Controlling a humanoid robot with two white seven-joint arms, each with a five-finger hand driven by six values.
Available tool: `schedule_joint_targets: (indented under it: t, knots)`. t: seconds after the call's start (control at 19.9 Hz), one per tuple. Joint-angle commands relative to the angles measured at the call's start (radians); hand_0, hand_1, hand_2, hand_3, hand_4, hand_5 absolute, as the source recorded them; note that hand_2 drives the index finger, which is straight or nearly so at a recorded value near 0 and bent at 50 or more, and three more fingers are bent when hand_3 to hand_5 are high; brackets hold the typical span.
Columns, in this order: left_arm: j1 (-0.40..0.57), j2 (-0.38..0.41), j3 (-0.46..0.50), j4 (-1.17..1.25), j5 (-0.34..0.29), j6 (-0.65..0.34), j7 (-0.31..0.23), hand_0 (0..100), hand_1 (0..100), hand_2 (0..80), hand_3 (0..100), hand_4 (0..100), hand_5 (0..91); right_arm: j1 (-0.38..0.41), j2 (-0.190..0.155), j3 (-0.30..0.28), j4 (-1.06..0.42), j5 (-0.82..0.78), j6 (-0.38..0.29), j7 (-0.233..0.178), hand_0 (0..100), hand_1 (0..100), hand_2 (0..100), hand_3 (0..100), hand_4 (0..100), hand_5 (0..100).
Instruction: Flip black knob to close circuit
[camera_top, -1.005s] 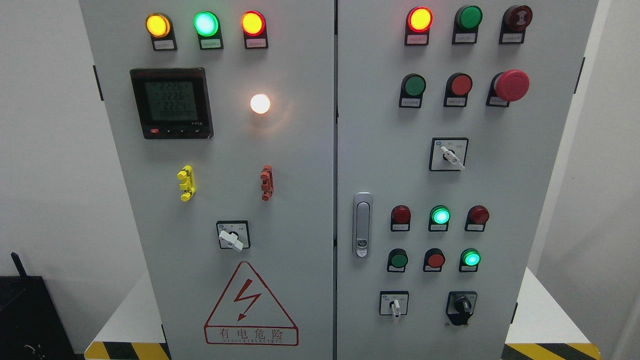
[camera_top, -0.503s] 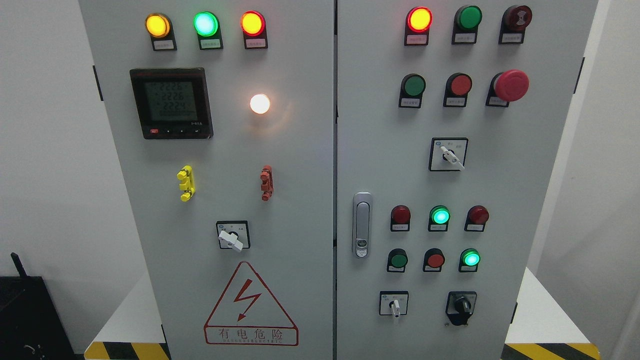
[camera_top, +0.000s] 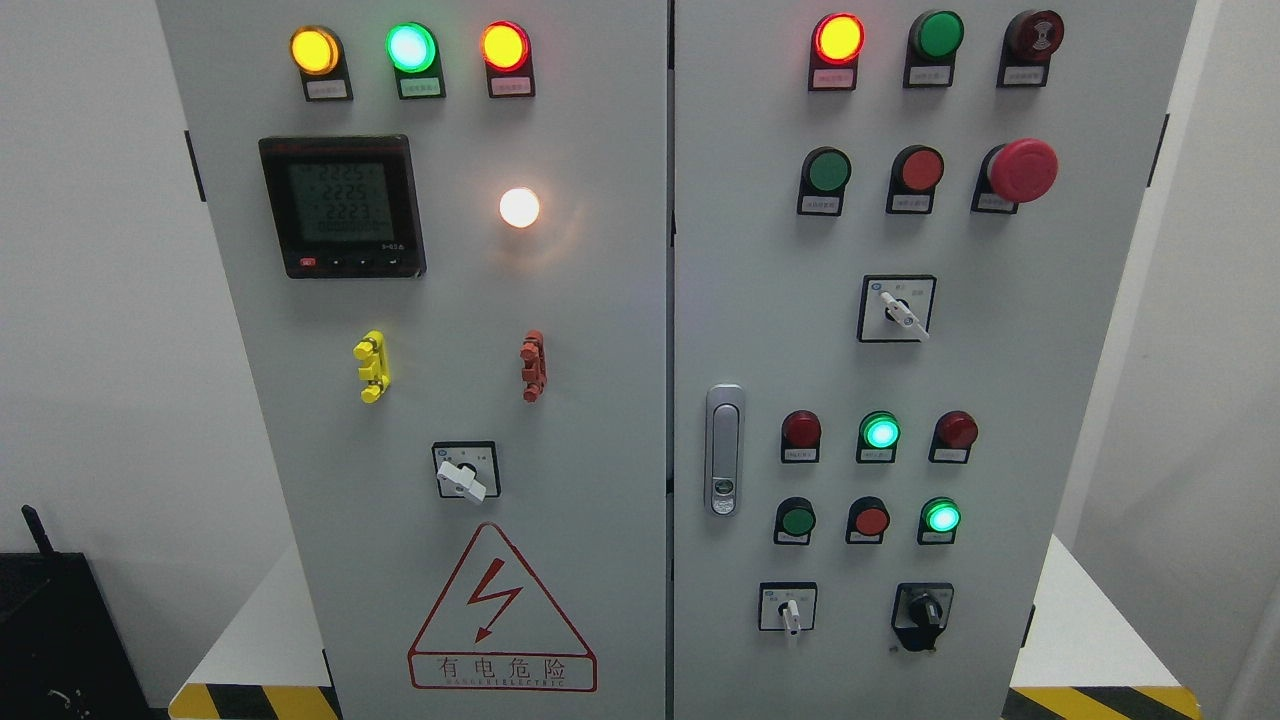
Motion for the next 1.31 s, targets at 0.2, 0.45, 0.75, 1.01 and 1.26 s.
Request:
schedule_joint_targets:
  t: [0.2,0.45,0.75,1.01,1.26]
  knots:
    - [0.034,0.000,0.011,-0.034,0.008,-0.001,0.000,0,0,0.0,5,3,0.0,-0.088,-0.018,-0.108,-0.258,0.799,-0.060,-0.221,0,29,67,87,74,71]
    - [0.034,0.000,0.011,-0.034,0.008,-0.001,0.000,0,0,0.0,5,3,0.0,-0.204,-0.003,0.016,-0.279,1.130,0.170,-0.213,0,29,76,95,78,77]
    - [0.034,0.000,0.011,-0.034,0.008,-0.001,0.000,0,0,0.0,5,3,0.0,-0.301,0.012,0.123,-0.278,1.332,0.267,-0.117,0,20,83,100,80,79]
    - [0.034,0.001,0.011,-0.034,0.008,-0.001,0.000,0,0,0.0,5,3,0.0,-0.367,0.037,0.162,-0.263,1.426,0.278,-0.054,0,4,85,100,79,80]
    - [0.034,0.001,0.011,-0.034,0.008,-0.001,0.000,0,0,0.0,5,3,0.0,-0.424,0.043,0.162,-0.195,1.441,0.285,-0.052,0,0,85,100,79,80]
